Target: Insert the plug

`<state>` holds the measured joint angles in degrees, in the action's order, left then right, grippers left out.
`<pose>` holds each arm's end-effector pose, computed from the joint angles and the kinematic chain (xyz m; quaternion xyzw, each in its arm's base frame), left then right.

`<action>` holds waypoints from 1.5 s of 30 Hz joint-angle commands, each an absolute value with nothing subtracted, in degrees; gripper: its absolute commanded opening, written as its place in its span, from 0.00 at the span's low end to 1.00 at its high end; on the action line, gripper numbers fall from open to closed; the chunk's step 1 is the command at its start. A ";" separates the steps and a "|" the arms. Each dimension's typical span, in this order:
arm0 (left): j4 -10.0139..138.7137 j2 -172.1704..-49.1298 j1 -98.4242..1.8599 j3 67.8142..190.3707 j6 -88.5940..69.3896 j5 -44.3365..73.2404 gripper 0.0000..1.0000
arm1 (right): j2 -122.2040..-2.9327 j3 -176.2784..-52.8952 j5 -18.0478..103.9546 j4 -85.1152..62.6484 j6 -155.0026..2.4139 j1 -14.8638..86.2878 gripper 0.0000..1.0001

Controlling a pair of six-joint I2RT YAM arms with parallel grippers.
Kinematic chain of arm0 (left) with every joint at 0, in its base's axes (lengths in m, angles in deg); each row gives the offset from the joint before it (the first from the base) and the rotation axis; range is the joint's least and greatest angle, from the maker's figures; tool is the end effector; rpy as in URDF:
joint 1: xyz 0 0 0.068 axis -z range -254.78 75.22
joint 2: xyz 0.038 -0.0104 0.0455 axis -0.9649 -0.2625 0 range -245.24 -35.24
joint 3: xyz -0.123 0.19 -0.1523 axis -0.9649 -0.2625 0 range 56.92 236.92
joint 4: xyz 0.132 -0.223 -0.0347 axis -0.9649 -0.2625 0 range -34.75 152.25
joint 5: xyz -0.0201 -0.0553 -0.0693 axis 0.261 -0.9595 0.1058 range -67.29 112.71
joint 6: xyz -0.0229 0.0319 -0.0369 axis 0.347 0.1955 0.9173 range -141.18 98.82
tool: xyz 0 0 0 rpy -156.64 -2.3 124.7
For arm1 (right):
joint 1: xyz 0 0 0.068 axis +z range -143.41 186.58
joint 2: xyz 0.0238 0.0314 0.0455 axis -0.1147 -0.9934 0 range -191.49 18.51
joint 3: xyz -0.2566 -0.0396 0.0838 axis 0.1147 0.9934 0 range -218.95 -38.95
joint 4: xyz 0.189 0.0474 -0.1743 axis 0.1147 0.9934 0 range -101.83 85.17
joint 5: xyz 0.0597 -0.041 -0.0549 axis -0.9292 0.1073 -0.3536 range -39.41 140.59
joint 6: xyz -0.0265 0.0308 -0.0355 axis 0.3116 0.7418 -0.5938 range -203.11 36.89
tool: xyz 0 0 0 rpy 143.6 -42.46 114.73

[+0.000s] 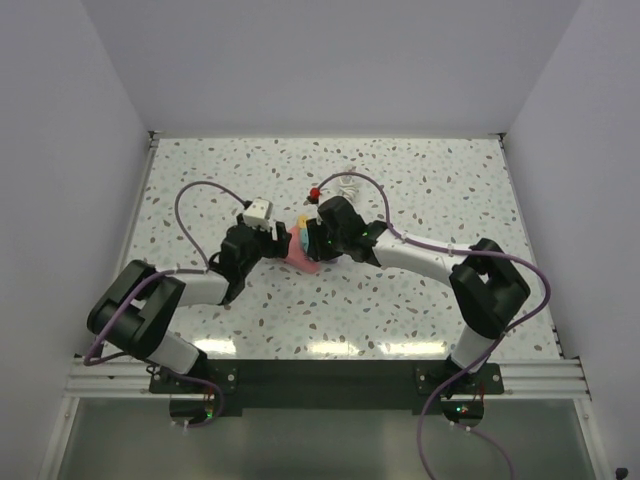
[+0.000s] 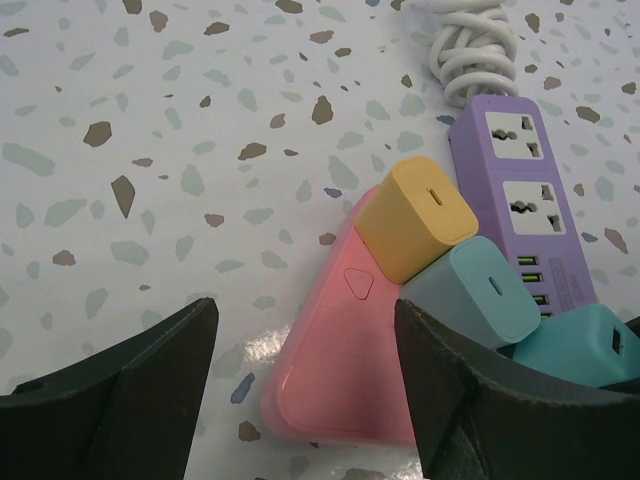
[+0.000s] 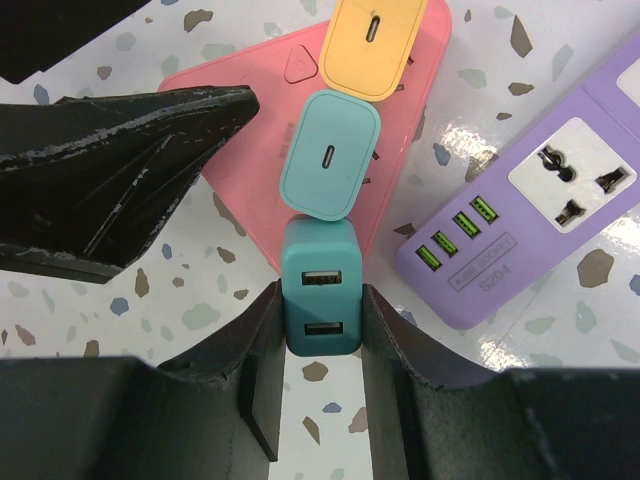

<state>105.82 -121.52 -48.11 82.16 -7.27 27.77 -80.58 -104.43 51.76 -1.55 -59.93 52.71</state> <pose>0.2502 -0.1221 0.1588 0.0636 0.8034 -0.1715 0.5666 0.2625 0.2720 0.2125 -0.1791 0.9025 0.2150 0.3275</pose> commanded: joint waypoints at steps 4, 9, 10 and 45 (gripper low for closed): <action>106.63 -124.27 -48.41 84.70 -8.09 27.46 0.74 | -81.16 -106.01 54.11 -2.42 -58.24 53.17 0.00; 106.54 -126.12 -48.41 85.40 -8.00 26.93 0.70 | -80.72 -105.75 53.94 -3.48 -57.45 53.26 0.00; 106.37 -126.30 -48.41 85.49 -7.91 26.58 0.69 | -80.54 -105.84 53.85 -3.74 -57.18 53.34 0.00; 108.83 -126.47 -48.41 79.69 1.14 21.76 0.52 | -79.31 -103.64 61.58 0.04 -54.28 55.10 0.00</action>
<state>108.86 -126.94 -48.15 81.44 -0.10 24.41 -80.79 -104.49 57.84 -1.68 -55.06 55.25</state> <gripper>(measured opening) 0.525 0.342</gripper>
